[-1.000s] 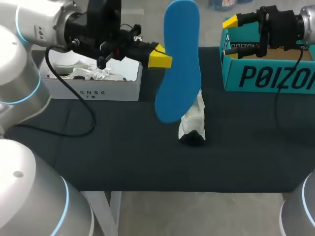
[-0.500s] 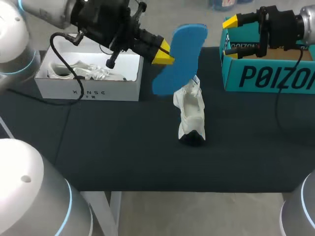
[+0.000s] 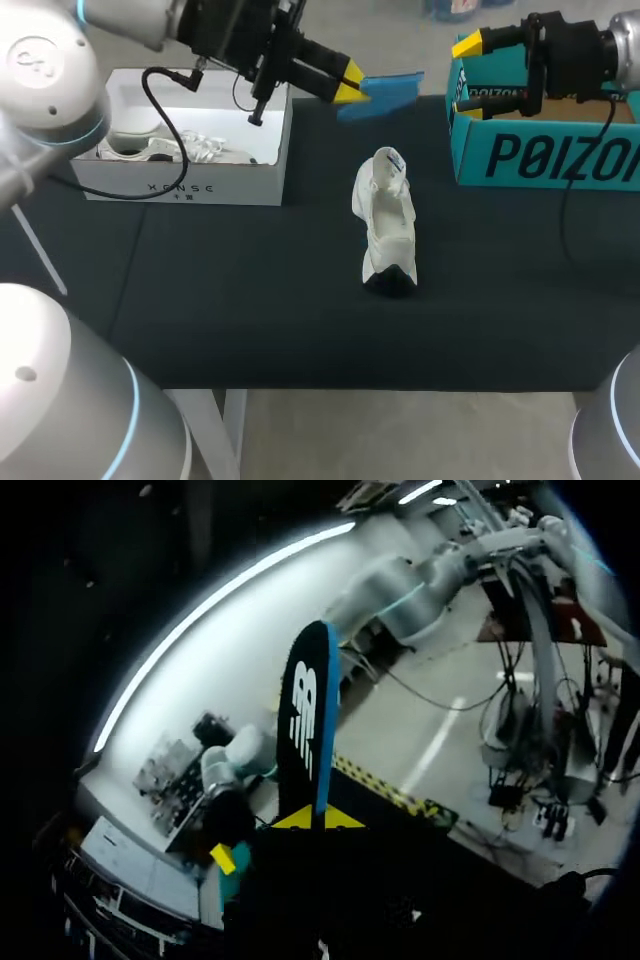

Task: Take the shoe out of the shoebox, open the shoe tongue, remove and reinsert the insole, then place the shoe into the shoebox

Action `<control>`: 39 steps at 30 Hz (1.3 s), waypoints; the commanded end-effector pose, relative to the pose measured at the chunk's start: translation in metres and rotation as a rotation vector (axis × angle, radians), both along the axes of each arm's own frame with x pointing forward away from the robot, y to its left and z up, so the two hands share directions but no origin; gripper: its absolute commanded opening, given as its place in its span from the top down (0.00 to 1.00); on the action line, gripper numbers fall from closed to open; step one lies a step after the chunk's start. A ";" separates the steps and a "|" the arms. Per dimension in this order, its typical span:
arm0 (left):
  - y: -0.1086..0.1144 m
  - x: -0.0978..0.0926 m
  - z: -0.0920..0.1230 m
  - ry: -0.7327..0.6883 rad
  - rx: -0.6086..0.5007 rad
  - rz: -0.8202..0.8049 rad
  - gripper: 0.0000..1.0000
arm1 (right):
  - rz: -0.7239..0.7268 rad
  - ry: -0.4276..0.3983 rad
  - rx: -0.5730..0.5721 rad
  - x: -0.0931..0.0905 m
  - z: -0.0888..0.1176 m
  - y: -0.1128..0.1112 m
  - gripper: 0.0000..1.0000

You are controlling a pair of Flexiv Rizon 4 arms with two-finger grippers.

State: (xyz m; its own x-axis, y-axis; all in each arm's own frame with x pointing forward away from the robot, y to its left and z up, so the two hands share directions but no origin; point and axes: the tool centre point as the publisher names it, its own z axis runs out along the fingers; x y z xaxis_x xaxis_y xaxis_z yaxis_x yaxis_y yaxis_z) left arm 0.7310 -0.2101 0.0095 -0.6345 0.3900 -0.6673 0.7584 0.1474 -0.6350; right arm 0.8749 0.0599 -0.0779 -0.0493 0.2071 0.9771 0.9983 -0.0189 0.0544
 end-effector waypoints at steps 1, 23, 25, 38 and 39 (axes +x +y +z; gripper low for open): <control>0.007 -0.001 -0.014 -0.638 -0.180 -0.077 1.00 | 0.001 0.001 0.000 0.002 -0.001 0.001 0.00; -0.029 0.052 -0.056 -0.938 -0.137 -0.357 1.00 | 0.005 -0.035 0.008 -0.002 0.002 0.007 0.00; -0.031 0.051 -0.061 -0.908 -0.117 -0.315 1.00 | -0.031 -0.055 -0.009 -0.001 0.004 0.006 0.00; -0.041 0.049 -0.085 -0.820 -0.079 -0.175 1.00 | -0.067 -0.085 -0.017 -0.010 0.011 0.009 0.00; -0.043 0.051 -0.086 -0.827 -0.074 -0.180 1.00 | -0.063 -0.086 -0.018 -0.011 0.010 0.010 0.00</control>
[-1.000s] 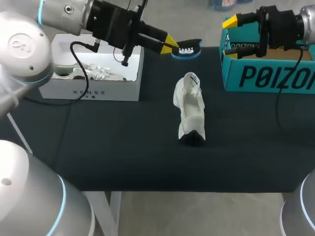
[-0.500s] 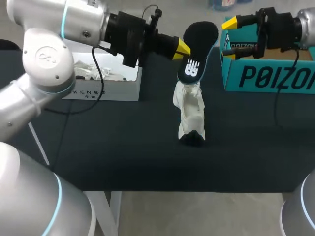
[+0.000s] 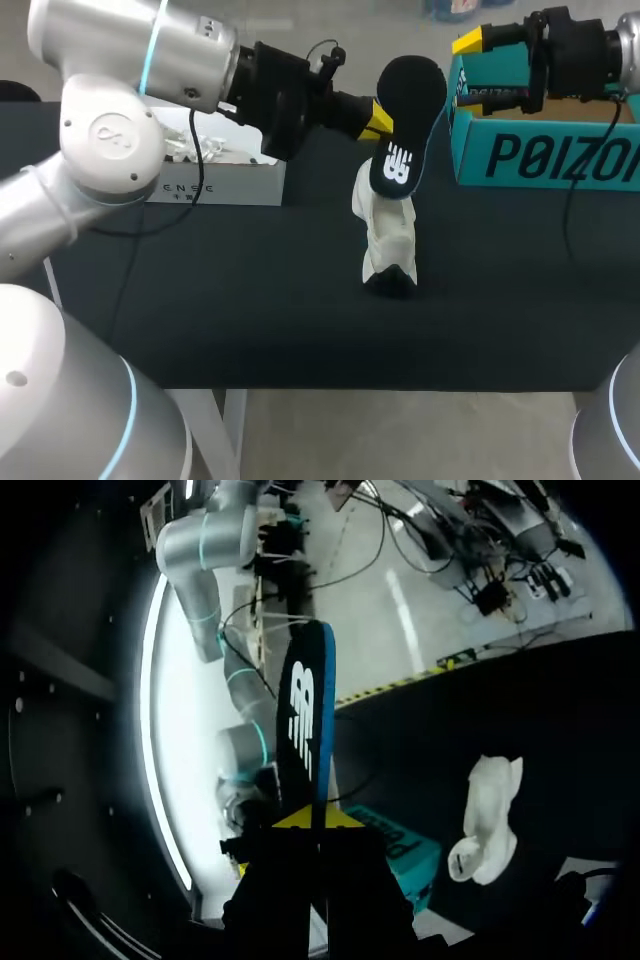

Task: Take the shoe out of the shoebox, open the shoe tongue, remove and reinsert the insole, then place the shoe into the shoebox

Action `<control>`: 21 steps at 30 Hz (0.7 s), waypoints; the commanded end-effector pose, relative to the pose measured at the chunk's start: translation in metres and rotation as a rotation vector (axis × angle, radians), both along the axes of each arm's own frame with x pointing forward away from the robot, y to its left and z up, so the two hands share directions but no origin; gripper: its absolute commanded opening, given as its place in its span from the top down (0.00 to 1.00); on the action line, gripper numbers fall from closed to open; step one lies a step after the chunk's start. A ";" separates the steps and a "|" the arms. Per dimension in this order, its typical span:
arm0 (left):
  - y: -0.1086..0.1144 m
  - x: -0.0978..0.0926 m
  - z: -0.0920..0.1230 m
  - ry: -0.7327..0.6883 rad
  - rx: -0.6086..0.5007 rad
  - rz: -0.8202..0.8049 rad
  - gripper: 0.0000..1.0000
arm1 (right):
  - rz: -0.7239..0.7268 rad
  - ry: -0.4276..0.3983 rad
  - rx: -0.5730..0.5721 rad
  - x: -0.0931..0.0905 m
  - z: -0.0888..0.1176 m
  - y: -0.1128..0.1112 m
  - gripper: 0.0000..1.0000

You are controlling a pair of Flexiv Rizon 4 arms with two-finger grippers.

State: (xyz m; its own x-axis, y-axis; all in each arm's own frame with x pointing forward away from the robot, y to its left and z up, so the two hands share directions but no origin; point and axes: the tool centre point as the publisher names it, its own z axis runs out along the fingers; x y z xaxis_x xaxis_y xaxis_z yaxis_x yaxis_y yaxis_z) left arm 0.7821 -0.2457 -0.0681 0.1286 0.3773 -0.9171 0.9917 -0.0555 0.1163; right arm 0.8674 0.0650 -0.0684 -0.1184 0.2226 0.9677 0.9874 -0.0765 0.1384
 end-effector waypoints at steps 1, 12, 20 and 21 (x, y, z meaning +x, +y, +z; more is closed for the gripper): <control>-0.009 0.003 -0.011 -0.017 0.008 0.029 1.00 | 0.001 -0.003 -0.005 -0.005 0.001 0.006 0.00; -0.034 0.021 -0.013 0.005 -0.001 0.112 1.00 | 0.048 0.026 0.027 -0.010 -0.009 0.023 0.44; -0.038 0.026 -0.013 -0.005 0.017 0.115 1.00 | 0.050 0.038 0.034 -0.010 -0.014 0.025 1.00; -0.036 0.026 -0.014 -0.004 0.023 0.118 1.00 | 0.051 0.037 0.032 -0.010 -0.014 0.025 1.00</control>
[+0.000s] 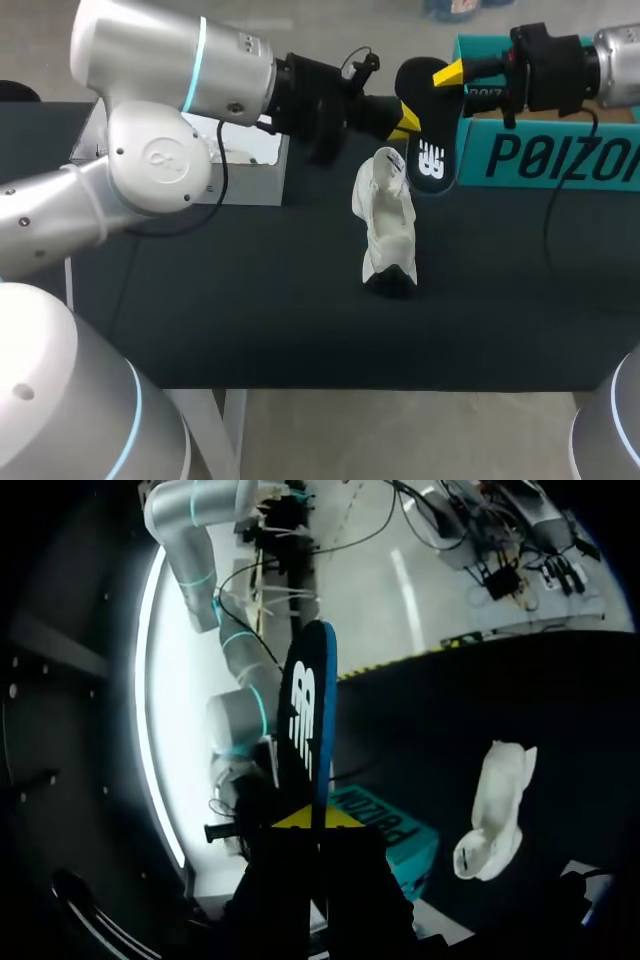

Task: Take the shoe out of the shoebox, open the shoe tongue, remove and reinsert the insole, then place the shoe into the shoebox

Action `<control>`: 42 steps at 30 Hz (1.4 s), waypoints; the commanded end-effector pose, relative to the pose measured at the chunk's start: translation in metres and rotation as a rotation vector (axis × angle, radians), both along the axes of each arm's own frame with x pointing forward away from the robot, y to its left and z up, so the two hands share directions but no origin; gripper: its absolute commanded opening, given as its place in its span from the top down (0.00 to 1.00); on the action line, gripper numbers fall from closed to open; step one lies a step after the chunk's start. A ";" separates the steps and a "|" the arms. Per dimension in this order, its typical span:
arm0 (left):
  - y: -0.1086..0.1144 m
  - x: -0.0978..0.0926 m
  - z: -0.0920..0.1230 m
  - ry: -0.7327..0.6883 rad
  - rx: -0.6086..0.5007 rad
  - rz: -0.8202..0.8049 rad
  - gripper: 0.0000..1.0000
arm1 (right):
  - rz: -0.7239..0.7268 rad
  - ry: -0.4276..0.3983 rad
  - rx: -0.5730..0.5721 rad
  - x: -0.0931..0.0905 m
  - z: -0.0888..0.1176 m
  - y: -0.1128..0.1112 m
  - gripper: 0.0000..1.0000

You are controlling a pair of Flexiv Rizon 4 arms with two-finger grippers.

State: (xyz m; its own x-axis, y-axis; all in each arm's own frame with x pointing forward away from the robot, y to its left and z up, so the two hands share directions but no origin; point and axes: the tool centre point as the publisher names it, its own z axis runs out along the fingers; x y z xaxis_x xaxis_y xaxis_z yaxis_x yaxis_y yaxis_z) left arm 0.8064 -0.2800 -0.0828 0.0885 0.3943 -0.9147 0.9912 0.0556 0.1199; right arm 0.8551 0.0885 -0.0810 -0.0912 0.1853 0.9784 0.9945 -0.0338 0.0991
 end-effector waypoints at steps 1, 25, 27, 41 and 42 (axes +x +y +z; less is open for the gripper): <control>0.000 0.002 0.000 0.002 0.030 0.009 1.00 | 0.006 -0.001 -0.002 0.003 -0.002 0.001 1.00; 0.056 0.038 0.047 0.006 0.671 -0.104 0.00 | 0.039 0.068 -0.025 0.013 -0.035 0.007 1.00; 0.059 0.038 0.052 -0.006 0.747 -0.111 0.00 | 0.041 0.071 -0.026 0.013 -0.036 0.007 1.00; 0.065 0.032 0.064 0.014 1.090 0.070 0.00 | 0.056 0.086 -0.033 0.014 -0.049 0.017 1.00; 0.064 0.032 0.066 0.027 1.106 0.089 0.00 | 0.057 0.088 -0.033 0.014 -0.050 0.018 1.00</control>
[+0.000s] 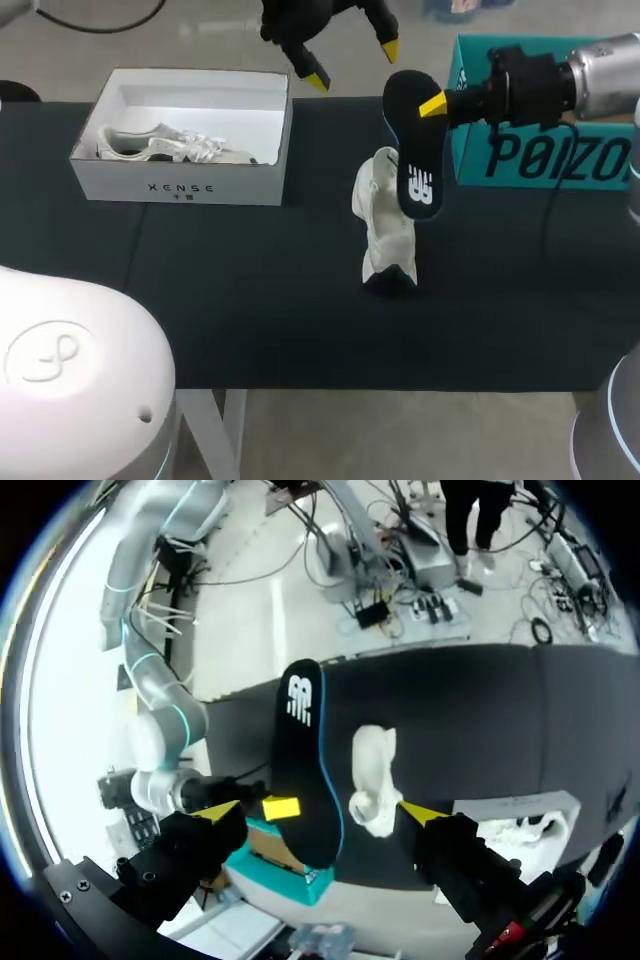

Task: Take the shoe out of the shoebox, open the shoe tongue, remove and reinsert the insole, then place the shoe into the shoebox

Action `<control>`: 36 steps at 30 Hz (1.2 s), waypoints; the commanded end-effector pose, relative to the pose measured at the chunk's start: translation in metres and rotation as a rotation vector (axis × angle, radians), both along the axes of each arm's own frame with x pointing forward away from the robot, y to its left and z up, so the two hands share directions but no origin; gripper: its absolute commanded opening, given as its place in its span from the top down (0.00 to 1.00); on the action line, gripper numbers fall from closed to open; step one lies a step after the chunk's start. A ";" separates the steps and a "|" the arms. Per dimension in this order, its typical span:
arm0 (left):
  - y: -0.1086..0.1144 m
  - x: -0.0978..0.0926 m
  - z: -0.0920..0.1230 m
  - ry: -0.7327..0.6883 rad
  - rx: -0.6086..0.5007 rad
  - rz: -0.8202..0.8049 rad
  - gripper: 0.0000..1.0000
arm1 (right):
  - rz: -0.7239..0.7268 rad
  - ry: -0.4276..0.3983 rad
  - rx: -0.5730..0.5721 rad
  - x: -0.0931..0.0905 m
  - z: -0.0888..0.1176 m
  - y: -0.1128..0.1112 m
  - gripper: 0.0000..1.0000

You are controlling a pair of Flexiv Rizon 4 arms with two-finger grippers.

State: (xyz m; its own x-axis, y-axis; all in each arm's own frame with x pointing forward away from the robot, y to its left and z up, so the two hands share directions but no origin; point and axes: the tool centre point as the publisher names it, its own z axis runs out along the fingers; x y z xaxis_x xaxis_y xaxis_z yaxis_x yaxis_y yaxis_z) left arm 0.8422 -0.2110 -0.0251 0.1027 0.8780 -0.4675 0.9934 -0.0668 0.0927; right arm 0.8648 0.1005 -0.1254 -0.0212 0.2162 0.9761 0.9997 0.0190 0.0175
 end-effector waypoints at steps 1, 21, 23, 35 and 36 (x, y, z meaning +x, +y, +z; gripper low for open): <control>-0.005 -0.001 0.009 -0.057 0.430 0.106 0.00 | 0.006 0.008 0.002 0.005 -0.006 0.007 1.00; -0.033 0.022 0.020 -0.036 0.406 0.176 0.00 | 0.029 0.026 0.005 -0.004 -0.015 0.020 1.00; -0.035 0.024 0.019 -0.052 0.404 0.150 0.00 | 0.030 0.028 0.006 -0.006 -0.016 0.021 1.00; -0.043 0.018 0.016 -0.026 0.355 0.137 0.00 | 0.029 0.032 0.014 -0.009 -0.016 0.019 1.00; -0.043 0.018 0.016 -0.026 0.355 0.137 0.00 | 0.029 0.032 0.014 -0.009 -0.016 0.019 1.00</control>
State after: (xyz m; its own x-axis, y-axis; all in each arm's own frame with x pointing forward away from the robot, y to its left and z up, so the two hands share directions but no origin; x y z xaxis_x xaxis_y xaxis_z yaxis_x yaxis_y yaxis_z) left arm 0.8613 -0.2562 -0.0083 -0.0197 0.9915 -0.1284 0.9935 0.0339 0.1091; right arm 0.8552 0.1192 -0.1408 0.0039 0.2020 0.9794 0.9987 0.0488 -0.0141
